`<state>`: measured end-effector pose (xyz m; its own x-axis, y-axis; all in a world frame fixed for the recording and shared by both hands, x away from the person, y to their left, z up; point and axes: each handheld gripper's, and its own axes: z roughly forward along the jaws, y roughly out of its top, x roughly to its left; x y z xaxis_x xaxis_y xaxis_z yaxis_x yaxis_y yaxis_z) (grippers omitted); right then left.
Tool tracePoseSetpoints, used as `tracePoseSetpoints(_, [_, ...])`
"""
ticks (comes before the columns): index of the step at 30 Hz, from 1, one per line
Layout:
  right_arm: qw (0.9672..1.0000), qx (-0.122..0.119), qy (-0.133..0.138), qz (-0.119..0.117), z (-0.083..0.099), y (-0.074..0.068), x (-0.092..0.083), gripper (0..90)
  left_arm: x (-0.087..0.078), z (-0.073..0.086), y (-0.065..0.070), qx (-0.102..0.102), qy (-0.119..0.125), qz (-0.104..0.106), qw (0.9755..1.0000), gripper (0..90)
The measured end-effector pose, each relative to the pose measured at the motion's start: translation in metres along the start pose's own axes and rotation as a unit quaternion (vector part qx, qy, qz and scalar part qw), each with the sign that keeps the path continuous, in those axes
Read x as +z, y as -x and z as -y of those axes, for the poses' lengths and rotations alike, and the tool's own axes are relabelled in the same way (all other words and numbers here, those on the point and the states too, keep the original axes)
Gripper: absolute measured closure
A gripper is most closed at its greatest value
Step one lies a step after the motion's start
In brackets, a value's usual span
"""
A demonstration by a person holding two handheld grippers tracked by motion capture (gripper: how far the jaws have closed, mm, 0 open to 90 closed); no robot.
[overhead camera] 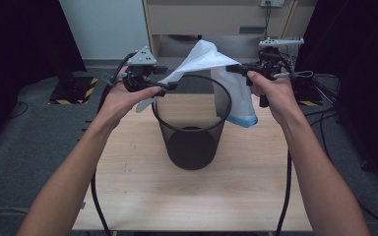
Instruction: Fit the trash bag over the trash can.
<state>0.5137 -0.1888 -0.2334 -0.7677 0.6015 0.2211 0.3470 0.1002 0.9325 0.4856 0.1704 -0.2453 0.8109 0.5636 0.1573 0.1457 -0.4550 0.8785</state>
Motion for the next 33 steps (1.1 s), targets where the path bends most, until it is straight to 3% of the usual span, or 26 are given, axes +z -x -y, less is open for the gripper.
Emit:
tracePoseSetpoints(6, [1.0,-0.001,-0.002,0.002,0.001,0.0,-0.001,90.0,-0.011,0.025,-0.005,0.008,0.001,0.011,0.9999,28.6])
tracePoseSetpoints(12, [1.0,-0.004,0.001,0.005,-0.001,0.001,-0.004,90.0,-0.012,0.037,-0.01,0.003,0.0,0.026,0.9997,24.1])
tracePoseSetpoints(13, [1.0,-0.004,0.0,0.005,-0.002,0.001,-0.005,90.0,-0.013,0.037,-0.01,0.009,0.0,0.025,0.9997,25.0])
tracePoseSetpoints(16, [0.9999,-0.008,-0.003,0.01,-0.001,0.001,-0.006,90.0,-0.013,0.035,-0.008,0.025,0.002,0.02,0.9995,43.4])
tracePoseSetpoints(17, [0.9999,-0.009,-0.004,0.012,-0.001,0.001,-0.007,90.0,-0.013,0.035,-0.007,0.027,0.004,0.021,0.9994,55.4])
tracePoseSetpoints(18, [0.9999,-0.008,-0.006,0.013,-0.001,0.001,-0.007,90.0,-0.012,0.034,-0.006,0.028,0.005,0.018,0.9994,60.8])
tracePoseSetpoints(19, [0.9999,-0.008,-0.006,0.014,-0.001,0.001,-0.009,90.0,-0.012,0.033,-0.005,0.024,0.008,0.016,0.9995,75.4])
tracePoseSetpoints(23, [0.9996,-0.013,-0.01,0.021,0.001,0.0,-0.014,90.0,-0.01,0.027,-0.002,-0.003,0.014,0.022,0.9997,85.2])
tracePoseSetpoints(26, [0.9989,-0.021,-0.014,0.039,0.003,-0.002,-0.022,90.0,-0.007,0.022,0.002,-0.016,0.012,0.033,0.9993,86.3])
tracePoseSetpoints(30, [0.9987,-0.026,-0.006,0.043,0.009,-0.007,-0.043,90.0,-0.002,0.007,0.023,-0.002,0.009,0.037,0.9993,86.1])
tracePoseSetpoints(33, [0.9984,-0.033,-0.003,0.046,0.011,-0.01,-0.054,90.0,0.001,0.003,0.031,0.005,0.008,0.031,0.9995,85.9])
